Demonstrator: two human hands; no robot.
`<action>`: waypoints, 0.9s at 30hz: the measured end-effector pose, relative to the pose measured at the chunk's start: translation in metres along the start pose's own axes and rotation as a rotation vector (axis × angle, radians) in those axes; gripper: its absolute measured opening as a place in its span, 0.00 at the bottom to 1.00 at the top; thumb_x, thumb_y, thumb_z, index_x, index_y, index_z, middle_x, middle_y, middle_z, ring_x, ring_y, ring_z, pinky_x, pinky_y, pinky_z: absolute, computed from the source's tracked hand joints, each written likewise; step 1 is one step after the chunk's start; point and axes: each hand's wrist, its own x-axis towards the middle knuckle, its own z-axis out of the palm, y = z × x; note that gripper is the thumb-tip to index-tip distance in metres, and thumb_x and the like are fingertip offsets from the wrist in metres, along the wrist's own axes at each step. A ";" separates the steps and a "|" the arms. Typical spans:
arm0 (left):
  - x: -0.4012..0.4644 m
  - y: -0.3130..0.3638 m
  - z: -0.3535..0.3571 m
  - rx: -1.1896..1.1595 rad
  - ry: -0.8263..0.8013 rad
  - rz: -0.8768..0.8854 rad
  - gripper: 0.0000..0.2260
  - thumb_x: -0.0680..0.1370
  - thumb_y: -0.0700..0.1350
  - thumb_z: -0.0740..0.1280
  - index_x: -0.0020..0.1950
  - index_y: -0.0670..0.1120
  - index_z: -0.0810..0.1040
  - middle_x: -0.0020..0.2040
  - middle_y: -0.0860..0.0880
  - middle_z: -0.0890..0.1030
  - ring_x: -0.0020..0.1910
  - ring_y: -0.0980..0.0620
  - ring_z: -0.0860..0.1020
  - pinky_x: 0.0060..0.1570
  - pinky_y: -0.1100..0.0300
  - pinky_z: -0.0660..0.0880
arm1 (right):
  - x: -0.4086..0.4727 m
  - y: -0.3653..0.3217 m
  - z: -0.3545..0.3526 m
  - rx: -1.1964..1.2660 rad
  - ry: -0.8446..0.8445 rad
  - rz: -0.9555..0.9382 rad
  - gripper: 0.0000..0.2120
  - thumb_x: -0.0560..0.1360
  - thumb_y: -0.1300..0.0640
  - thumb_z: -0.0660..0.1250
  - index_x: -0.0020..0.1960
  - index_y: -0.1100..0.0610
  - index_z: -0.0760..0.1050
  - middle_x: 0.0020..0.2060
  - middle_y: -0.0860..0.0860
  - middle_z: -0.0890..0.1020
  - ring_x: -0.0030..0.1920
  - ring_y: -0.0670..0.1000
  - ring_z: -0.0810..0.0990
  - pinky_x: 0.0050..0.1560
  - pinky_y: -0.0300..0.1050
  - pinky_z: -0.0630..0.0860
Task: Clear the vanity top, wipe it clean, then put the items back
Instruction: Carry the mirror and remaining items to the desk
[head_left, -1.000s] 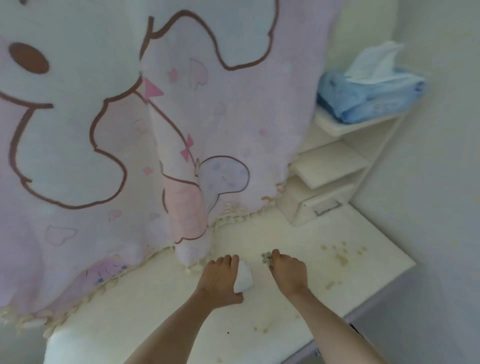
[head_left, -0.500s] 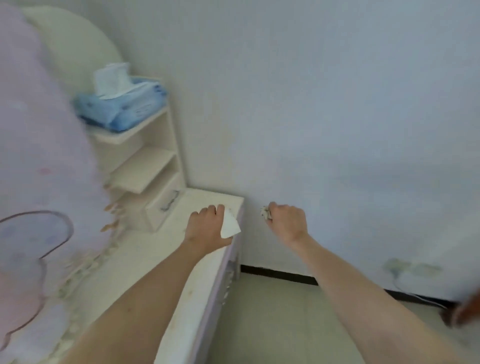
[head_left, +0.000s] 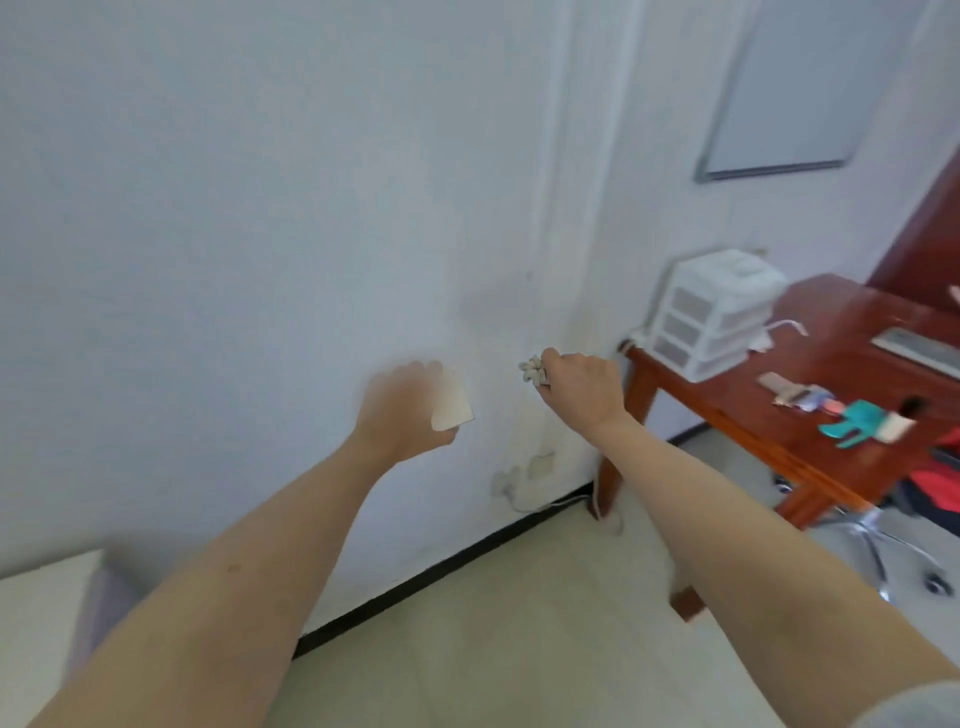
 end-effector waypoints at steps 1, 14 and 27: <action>0.020 0.016 0.006 -0.017 0.013 0.050 0.28 0.54 0.58 0.77 0.41 0.40 0.74 0.29 0.46 0.74 0.23 0.47 0.72 0.26 0.63 0.59 | -0.001 0.021 0.005 -0.022 -0.005 0.040 0.21 0.57 0.50 0.81 0.27 0.57 0.69 0.15 0.50 0.69 0.13 0.52 0.67 0.23 0.32 0.56; 0.254 0.186 0.097 -0.199 0.098 0.595 0.30 0.55 0.60 0.76 0.44 0.40 0.76 0.32 0.46 0.76 0.26 0.46 0.75 0.27 0.61 0.62 | -0.016 0.230 0.069 -0.209 -0.315 0.574 0.12 0.79 0.51 0.57 0.54 0.59 0.72 0.46 0.56 0.82 0.46 0.60 0.81 0.37 0.45 0.65; 0.366 0.352 0.161 -0.336 -0.011 0.986 0.27 0.66 0.60 0.70 0.56 0.43 0.71 0.47 0.46 0.78 0.44 0.46 0.78 0.36 0.58 0.66 | -0.060 0.358 0.131 -0.272 -0.465 0.959 0.13 0.79 0.48 0.57 0.54 0.57 0.71 0.46 0.54 0.82 0.43 0.56 0.81 0.40 0.47 0.77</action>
